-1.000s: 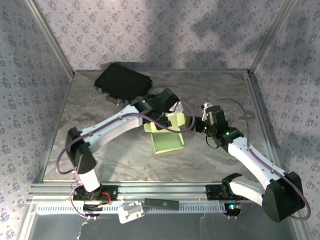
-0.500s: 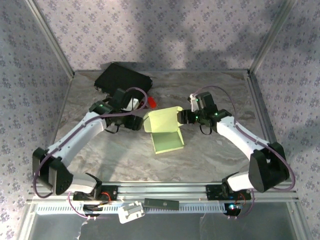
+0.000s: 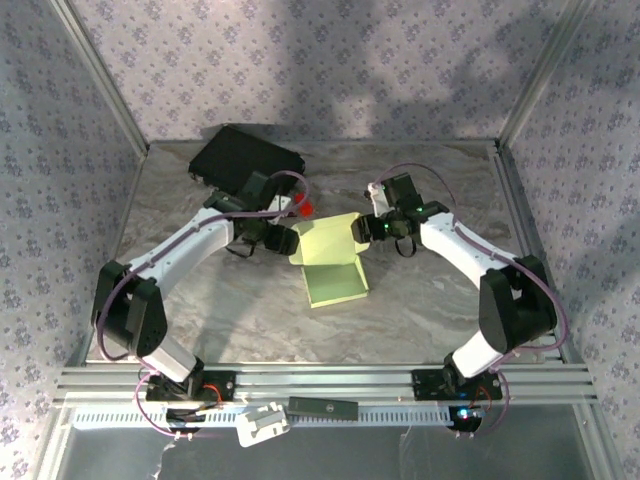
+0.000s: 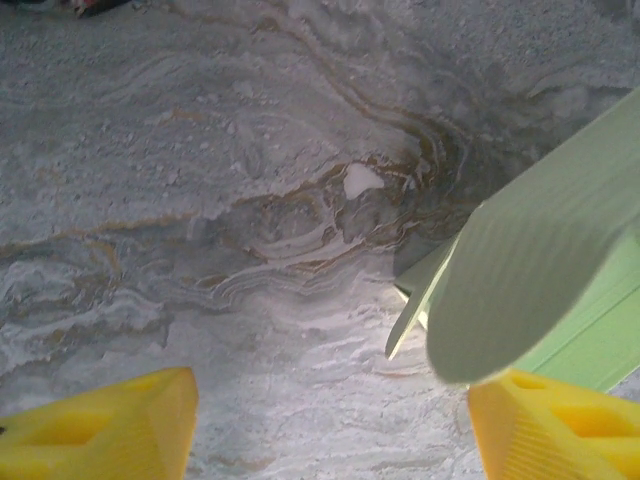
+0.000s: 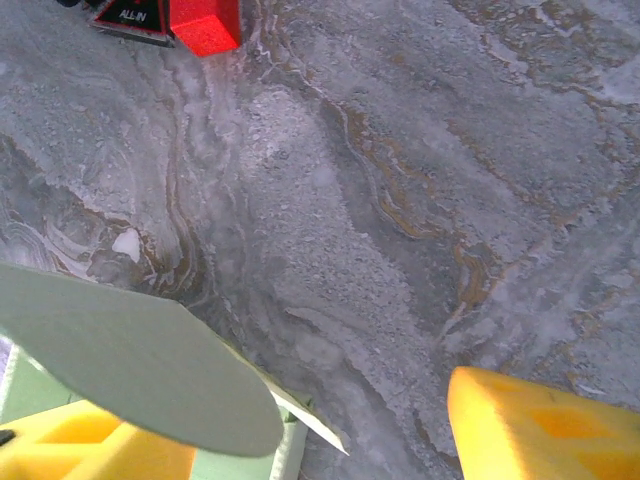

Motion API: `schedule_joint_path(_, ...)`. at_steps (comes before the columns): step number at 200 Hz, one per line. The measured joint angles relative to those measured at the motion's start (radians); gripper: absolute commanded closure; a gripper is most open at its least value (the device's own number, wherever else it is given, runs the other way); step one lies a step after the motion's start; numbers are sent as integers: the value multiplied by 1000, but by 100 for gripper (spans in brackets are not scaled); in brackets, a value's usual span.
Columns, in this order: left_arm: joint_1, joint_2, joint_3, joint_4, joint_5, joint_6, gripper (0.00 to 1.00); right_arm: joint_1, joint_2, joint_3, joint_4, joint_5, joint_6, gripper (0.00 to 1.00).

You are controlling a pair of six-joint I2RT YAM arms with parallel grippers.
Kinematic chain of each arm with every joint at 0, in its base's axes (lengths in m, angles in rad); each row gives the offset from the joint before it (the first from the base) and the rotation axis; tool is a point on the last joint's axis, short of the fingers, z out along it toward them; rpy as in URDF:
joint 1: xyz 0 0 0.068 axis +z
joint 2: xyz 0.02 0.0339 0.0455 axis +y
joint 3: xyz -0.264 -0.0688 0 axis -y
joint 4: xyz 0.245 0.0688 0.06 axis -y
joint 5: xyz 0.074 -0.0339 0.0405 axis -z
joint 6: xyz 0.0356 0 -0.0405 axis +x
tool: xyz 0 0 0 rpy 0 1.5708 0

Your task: Fold the paper box

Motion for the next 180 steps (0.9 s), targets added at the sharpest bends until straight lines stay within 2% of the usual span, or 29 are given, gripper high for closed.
schedule_joint_path(42, 0, 40, 26, -1, 18, 8, 47, 0, 25, 30, -11, -34, -25, 51)
schedule_joint_path(68, -2, 47, 35, -3, 23, 7, 50, 0, 27, 35, -15, -42, -38, 59)
schedule_joint_path(86, -8, 57, 51, -6, 21, 3, 57, 3, 27, 35, -21, -41, -44, 65)
schedule_joint_path(101, -18, 67, 63, -7, 16, 5, 59, 8, 27, 35, -26, -40, -43, 69)
schedule_joint_path(124, -35, 79, 72, -10, 0, 8, 67, 19, 27, 35, -33, -33, -43, 77)
schedule_joint_path(142, -51, 81, 80, -18, -24, 2, 69, 29, 27, 35, -34, -20, -43, 83)
schedule_joint_path(180, -90, 112, 124, -34, -86, -15, 83, 57, 27, 35, -41, 21, -36, 92)
